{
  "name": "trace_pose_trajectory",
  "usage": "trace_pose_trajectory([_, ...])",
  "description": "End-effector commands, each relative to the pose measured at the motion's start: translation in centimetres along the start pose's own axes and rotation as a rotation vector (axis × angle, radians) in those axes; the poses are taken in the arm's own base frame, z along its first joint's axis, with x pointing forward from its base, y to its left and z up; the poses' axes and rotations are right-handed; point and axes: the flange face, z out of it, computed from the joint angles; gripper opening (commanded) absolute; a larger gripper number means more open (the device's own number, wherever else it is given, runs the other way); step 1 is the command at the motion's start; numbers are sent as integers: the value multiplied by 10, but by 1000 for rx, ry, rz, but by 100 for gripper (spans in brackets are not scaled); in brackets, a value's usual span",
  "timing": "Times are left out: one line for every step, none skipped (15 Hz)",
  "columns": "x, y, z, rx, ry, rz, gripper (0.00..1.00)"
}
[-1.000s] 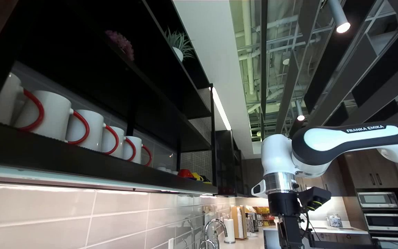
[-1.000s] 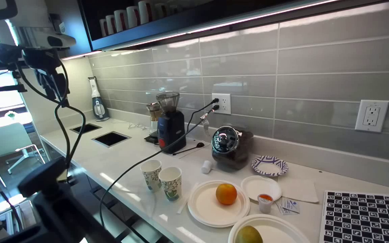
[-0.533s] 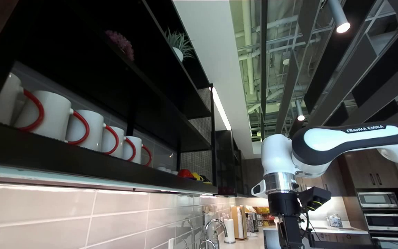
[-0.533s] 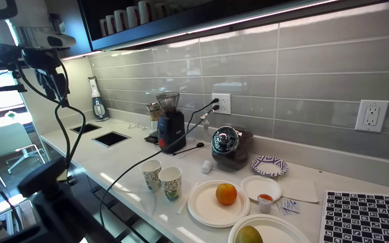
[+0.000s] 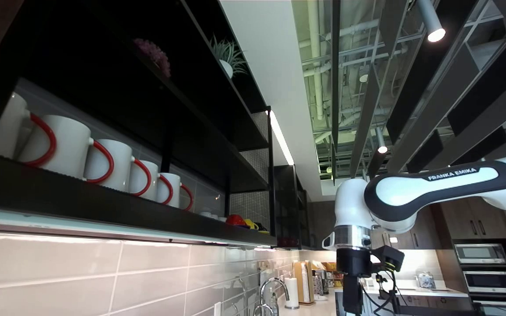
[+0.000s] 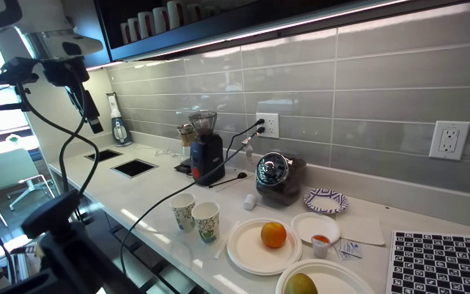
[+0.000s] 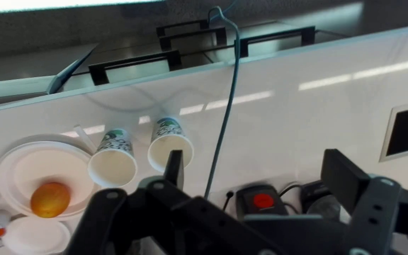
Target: Put the paper cups in the cabinet
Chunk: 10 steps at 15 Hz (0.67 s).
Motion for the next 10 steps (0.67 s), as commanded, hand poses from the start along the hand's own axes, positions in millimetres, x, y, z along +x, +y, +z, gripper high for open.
trace_pose_trajectory([13,60,22,-4,129,117,100])
trace_pose_trajectory([22,73,29,2,157,115,100])
trace_pose_trajectory([30,81,36,-8,188,99,100])
trace_pose_trajectory([38,87,45,-2,208,83,100])
trace_pose_trajectory([46,90,52,-2,215,66,100])
trace_pose_trajectory([53,91,62,-1,210,53,100])
trace_pose_trajectory([60,89,66,2,203,64,100])
trace_pose_trajectory([44,89,55,1,211,79,100])
trace_pose_trajectory([49,89,63,-4,203,76,100])
trace_pose_trajectory([52,89,68,-7,195,74,100])
